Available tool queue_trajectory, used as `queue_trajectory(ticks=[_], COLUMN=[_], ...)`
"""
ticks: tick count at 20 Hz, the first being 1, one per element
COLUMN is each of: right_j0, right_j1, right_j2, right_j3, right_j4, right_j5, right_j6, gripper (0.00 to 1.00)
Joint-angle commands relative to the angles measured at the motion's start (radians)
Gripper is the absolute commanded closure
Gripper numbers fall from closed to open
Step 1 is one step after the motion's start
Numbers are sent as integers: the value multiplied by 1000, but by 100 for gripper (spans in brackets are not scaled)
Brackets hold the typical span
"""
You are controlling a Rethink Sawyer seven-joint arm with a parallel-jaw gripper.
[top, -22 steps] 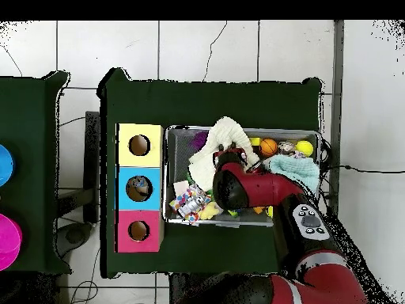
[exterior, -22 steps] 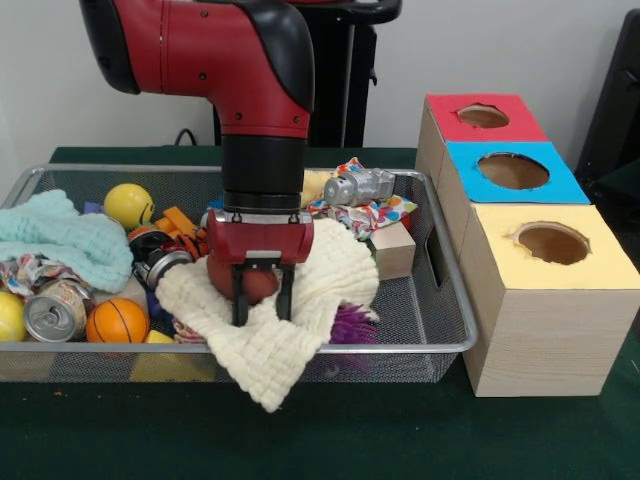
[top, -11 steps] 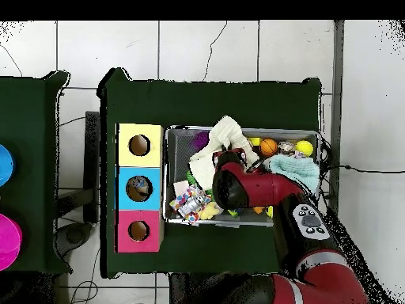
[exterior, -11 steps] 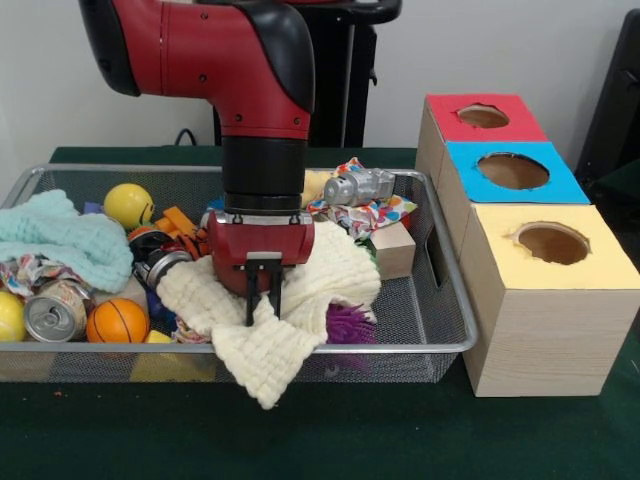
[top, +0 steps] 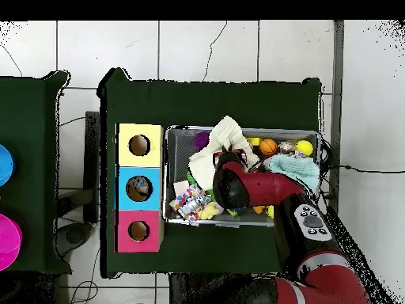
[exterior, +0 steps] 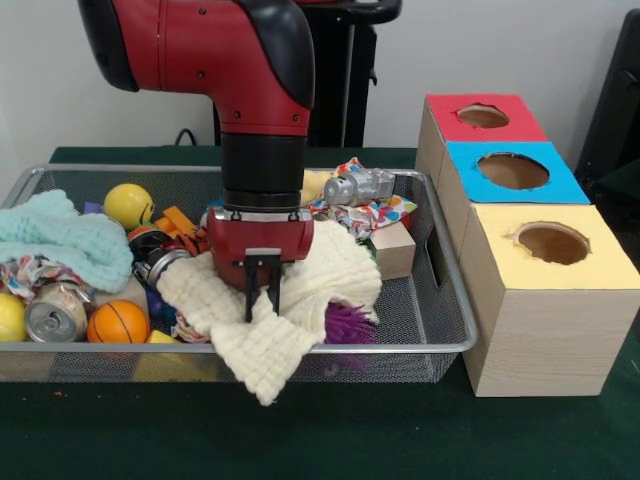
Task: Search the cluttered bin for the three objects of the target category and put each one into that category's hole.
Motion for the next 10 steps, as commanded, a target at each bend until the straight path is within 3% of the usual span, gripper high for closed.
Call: queue_trajectory(ticks=[1, 10], right_j0=[-58, -91], right_j1=[18, -52], right_j2=[82, 148], right_j3=[194, 248], right_j4=[-1, -45], right_j5=[265, 141], right_j6=[23, 46], gripper=[100, 100])
